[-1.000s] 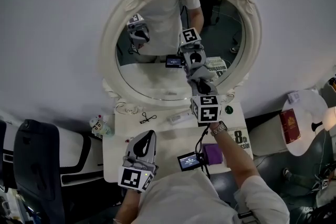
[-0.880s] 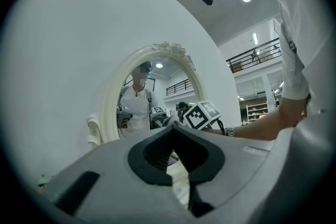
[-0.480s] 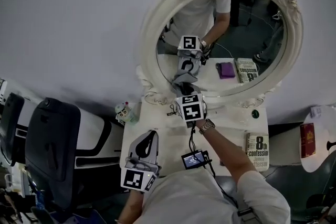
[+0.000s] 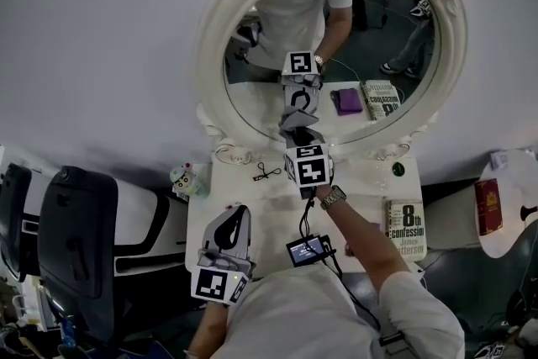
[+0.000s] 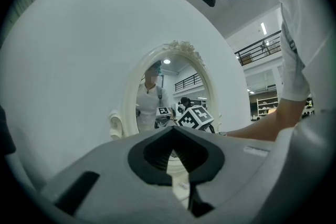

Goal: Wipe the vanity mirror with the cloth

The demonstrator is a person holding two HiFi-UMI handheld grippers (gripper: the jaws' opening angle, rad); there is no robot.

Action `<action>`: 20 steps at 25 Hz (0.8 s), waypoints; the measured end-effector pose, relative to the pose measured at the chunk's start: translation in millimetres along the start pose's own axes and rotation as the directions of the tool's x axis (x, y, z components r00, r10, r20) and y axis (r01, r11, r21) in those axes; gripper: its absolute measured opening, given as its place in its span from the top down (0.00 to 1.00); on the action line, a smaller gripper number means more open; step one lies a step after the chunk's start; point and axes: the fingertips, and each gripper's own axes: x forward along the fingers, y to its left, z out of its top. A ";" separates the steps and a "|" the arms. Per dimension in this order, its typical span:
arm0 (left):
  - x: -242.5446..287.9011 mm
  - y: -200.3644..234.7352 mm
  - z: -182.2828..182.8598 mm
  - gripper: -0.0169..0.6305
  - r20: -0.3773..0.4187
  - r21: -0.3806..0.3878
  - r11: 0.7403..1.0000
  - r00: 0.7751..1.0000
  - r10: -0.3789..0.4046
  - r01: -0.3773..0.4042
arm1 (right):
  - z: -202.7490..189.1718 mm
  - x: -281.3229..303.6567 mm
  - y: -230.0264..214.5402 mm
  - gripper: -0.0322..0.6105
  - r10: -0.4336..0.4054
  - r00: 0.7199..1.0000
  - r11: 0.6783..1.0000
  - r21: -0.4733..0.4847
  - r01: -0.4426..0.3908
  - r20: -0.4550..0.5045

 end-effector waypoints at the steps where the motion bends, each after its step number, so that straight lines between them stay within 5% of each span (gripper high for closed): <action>1: 4.1 -5.4 -0.8 0.96 0.001 -0.006 1.000 1.000 -0.014 0.014 | -2.4 -6.0 -14.0 0.89 -0.024 1.000 1.000 0.003 0.024 -0.001; 11: 36.3 -65.5 1.1 0.96 0.027 -0.020 0.992 0.992 -0.122 0.123 | -28.0 -66.5 -151.9 0.89 -0.246 0.969 0.967 0.068 0.247 -0.021; 20: 39.3 -81.5 -2.2 0.96 0.029 -0.040 0.992 0.993 -0.115 0.116 | -39.8 -92.4 -211.0 0.89 -0.340 0.939 0.936 0.083 0.343 -0.044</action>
